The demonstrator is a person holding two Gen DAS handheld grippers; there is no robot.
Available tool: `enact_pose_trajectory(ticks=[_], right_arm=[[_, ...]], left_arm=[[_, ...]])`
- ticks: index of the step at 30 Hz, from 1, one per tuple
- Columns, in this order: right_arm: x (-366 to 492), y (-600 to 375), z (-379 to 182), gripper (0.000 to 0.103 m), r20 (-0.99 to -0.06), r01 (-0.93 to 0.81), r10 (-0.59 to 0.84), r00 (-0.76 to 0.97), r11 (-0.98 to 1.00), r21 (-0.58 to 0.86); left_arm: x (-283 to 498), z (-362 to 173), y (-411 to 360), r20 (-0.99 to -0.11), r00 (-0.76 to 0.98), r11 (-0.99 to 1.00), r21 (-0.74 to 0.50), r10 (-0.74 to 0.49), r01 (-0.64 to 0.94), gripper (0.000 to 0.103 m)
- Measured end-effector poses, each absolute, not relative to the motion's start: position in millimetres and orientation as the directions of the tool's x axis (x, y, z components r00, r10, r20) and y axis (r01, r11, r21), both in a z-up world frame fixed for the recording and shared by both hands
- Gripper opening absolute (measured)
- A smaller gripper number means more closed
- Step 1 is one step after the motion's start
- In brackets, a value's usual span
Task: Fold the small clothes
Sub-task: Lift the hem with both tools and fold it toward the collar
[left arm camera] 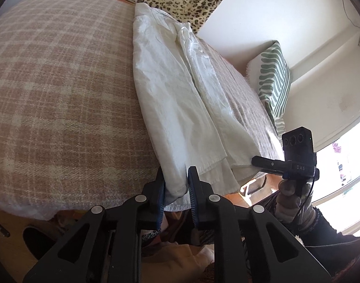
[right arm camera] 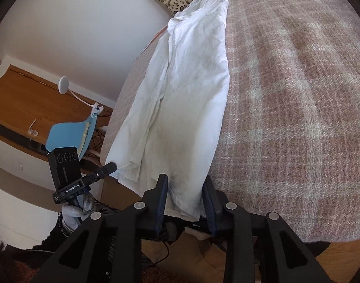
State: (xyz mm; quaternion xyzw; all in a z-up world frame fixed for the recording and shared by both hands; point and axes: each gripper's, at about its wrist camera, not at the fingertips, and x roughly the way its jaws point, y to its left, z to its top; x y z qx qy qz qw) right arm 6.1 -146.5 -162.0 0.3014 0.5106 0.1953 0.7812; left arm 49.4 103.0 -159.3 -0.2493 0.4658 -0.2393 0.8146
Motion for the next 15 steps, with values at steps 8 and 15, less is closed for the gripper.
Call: enact_pose_trajectory(ticks=[8, 15], right_arm=[[13, -134, -168, 0.016, -0.67, -0.029, 0.653, 0.353, 0.723, 0.69], [13, -142, -161, 0.005, -0.591, -0.035, 0.705, 0.392, 0.653, 0.757]], left_arm=[[44, -165, 82, -0.657, 0.399, 0.762, -0.609, -0.639, 0.218, 0.007], [48, -153, 95, -0.578, 0.414, 0.693, -0.686, -0.704, 0.221, 0.006]])
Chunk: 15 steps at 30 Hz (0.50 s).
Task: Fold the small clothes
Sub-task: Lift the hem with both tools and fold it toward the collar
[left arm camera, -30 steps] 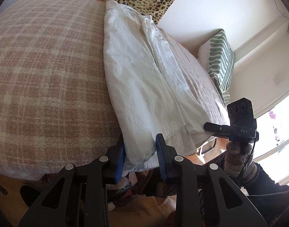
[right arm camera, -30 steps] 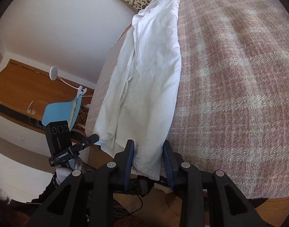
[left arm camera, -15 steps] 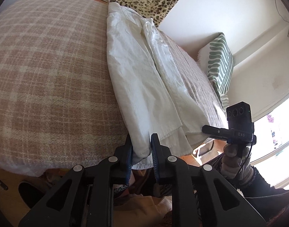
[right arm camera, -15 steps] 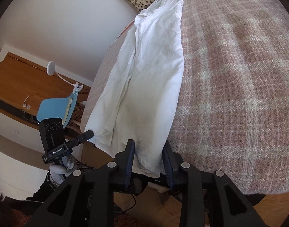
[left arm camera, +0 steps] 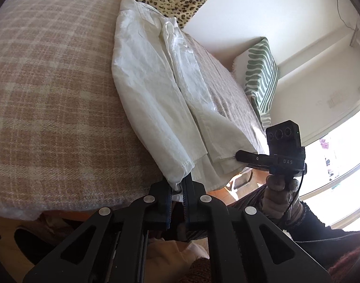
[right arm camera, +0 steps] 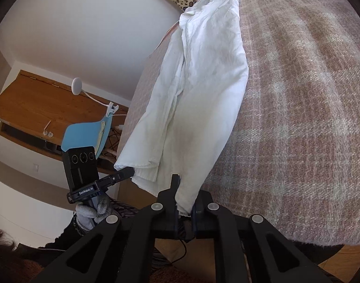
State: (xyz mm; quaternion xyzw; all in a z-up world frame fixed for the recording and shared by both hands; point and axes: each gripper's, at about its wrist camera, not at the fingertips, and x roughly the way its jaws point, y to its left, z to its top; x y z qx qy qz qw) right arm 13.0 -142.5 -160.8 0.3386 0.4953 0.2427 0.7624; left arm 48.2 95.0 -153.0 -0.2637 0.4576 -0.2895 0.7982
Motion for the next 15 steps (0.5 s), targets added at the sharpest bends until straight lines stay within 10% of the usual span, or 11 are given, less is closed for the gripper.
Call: enact_pose_trajectory(ticks=[15], right_arm=[[52, -153, -124, 0.005, -0.498, -0.056, 0.712, 0.495, 0.598, 0.8]], left_arm=[[90, -108, 93, -0.491, 0.507, 0.673, -0.686, -0.709, 0.277, 0.005]])
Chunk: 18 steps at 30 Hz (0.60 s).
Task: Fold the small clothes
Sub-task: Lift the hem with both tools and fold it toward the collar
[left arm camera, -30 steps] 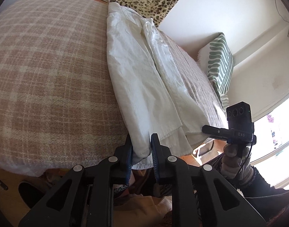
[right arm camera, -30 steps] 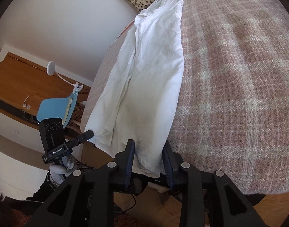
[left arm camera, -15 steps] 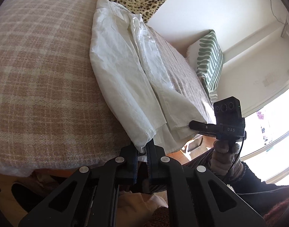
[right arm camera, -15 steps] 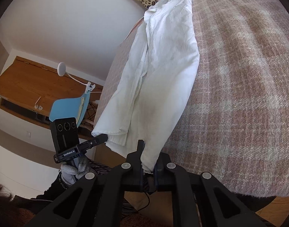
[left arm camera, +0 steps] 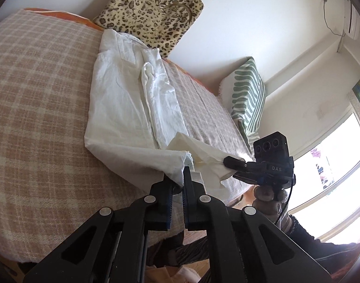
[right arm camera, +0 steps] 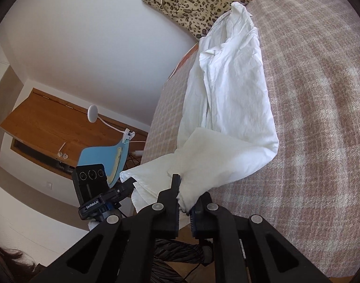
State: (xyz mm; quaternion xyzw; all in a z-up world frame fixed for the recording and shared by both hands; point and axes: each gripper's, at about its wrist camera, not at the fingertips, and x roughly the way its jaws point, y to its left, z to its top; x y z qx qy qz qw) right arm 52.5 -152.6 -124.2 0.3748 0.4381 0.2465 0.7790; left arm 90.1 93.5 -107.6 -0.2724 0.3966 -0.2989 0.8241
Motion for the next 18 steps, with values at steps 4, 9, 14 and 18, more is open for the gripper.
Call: enact_pose_trajectory(ticks=[4, 9, 14, 18], right_arm=[[77, -157, -120, 0.005, -0.508, -0.039, 0.701, 0.501, 0.605, 0.795], [114, -171, -123, 0.005, -0.529, 0.018, 0.672, 0.518, 0.61, 0.792], [145, -179, -135, 0.005, -0.565, 0.079, 0.64, 0.52, 0.623, 0.779], [161, -188, -148, 0.005, -0.583, 0.125, 0.627, 0.517, 0.618, 0.776]], left_arm=[[116, -97, 92, -0.491, 0.53, 0.685, -0.679, -0.691, 0.265, 0.005], [150, -90, 89, -0.528, 0.554, 0.73, -0.642, -0.644, 0.236, 0.005], [177, -96, 97, -0.56, 0.587, 0.768, -0.615, -0.584, 0.178, 0.005], [193, -110, 103, -0.584, 0.582, 0.774, -0.62, -0.566, 0.13, 0.005]])
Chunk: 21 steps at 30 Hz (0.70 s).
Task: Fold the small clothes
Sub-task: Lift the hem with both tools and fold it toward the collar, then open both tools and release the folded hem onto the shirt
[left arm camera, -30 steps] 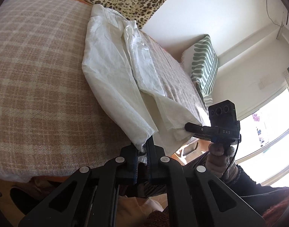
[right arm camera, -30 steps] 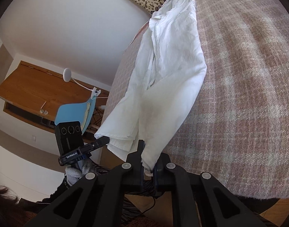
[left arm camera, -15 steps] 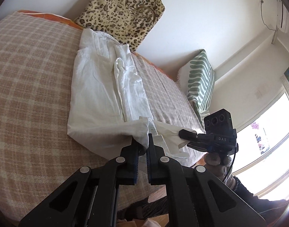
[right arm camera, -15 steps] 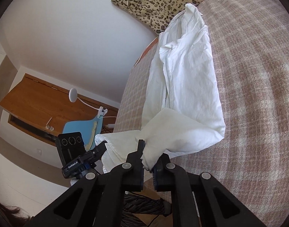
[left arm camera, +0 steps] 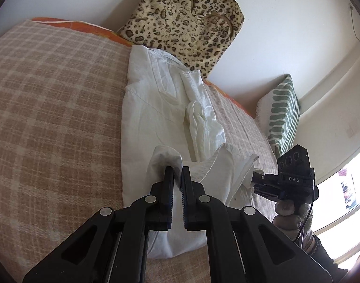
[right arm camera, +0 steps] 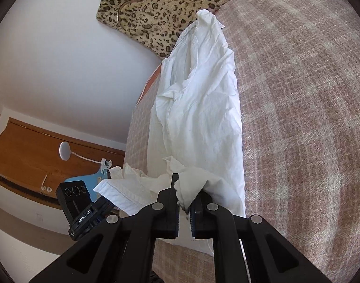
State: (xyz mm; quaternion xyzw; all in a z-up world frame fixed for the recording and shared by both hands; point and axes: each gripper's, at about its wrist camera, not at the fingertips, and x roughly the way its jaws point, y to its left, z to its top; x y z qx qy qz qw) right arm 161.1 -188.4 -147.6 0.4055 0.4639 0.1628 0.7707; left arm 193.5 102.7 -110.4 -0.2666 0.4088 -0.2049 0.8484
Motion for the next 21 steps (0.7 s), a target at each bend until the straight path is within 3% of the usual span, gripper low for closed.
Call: enact_pose_trajectory(ticks=[9, 10, 12, 13, 14, 21], right_arm=[[175, -191, -167, 0.005, -0.612, 0.176, 0.625, 0.484, 0.615, 0.768], [176, -192, -167, 0.005, -0.609, 0.184, 0.63, 0.482, 0.607, 0.773], [172, -196, -162, 0.019, -0.603, 0.194, 0.629, 0.49, 0.596, 0.779], [169, -198, -156, 0.024, -0.612, 0.196, 0.602, 0.514, 0.611, 0.767], [166, -202, -147, 0.032, -0.627, 0.189, 0.563, 0.538, 0.644, 0.741], [147, -183, -96, 0.032, -0.641, 0.007, 0.447, 0.624, 0.817, 0.577]], left_arm=[[208, -122, 105, -0.598, 0.582, 0.772, -0.629, -0.551, 0.085, 0.008], [208, -119, 107, -0.594, 0.591, 0.773, -0.629, -0.546, 0.082, 0.012], [207, -110, 113, -0.579, 0.616, 0.772, -0.631, -0.534, 0.077, 0.023], [204, -105, 118, -0.571, 0.632, 0.773, -0.63, -0.525, 0.073, 0.038], [202, -99, 123, -0.562, 0.648, 0.776, -0.626, -0.514, 0.072, 0.046], [186, -97, 132, -0.598, 0.622, 0.811, -0.576, -0.505, 0.104, 0.046]])
